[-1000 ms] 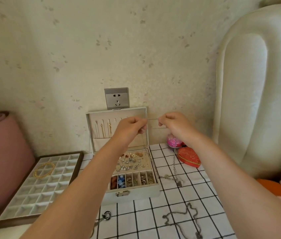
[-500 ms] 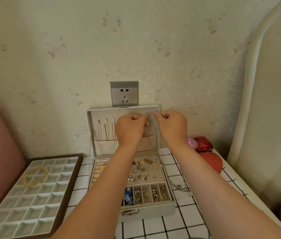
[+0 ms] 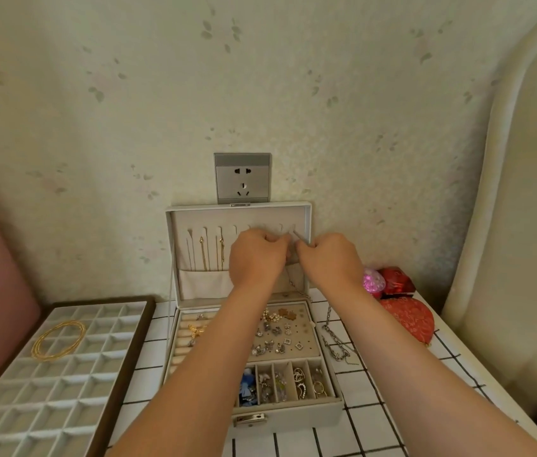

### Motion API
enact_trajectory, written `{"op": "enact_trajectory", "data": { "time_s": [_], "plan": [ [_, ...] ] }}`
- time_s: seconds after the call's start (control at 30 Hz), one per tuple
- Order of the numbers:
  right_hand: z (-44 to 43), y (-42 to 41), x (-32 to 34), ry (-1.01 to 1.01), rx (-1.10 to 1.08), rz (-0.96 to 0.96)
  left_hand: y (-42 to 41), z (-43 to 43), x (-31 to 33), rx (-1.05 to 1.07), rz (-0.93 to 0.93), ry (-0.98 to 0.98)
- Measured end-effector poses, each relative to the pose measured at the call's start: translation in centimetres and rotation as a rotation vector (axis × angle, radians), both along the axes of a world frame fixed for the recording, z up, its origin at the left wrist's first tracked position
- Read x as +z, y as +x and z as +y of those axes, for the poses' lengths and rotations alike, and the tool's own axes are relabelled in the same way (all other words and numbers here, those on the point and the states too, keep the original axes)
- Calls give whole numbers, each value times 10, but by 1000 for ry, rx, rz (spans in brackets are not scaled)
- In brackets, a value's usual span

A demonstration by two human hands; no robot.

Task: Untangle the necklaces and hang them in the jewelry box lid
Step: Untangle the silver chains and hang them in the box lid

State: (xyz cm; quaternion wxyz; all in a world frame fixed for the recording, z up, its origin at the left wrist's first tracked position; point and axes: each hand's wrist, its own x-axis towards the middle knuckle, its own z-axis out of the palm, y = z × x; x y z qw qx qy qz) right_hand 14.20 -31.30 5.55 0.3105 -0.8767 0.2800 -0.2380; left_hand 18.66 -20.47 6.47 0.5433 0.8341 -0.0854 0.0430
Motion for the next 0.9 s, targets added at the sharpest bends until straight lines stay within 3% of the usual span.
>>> {"op": "enact_trajectory", "data": {
  "time_s": [0.23, 0.43, 0.57, 0.8, 0.9],
  "plan": [
    [-11, -16, 3, 272, 268, 127, -5, 8, -14, -248, 4, 42],
    [-22, -29, -6, 241, 374, 175, -7, 15, -16, -376, -124, 278],
    [-29, -36, -14, 250, 434, 146, -8, 25, -16, -341, -295, 395],
    [-43, -50, -31, 45, 441, 476, -6, 32, -25, -285, -610, 570],
    [-40, -57, -41, -153, 427, 704, -11, 30, -32, -287, -682, 658]
  ]
}}
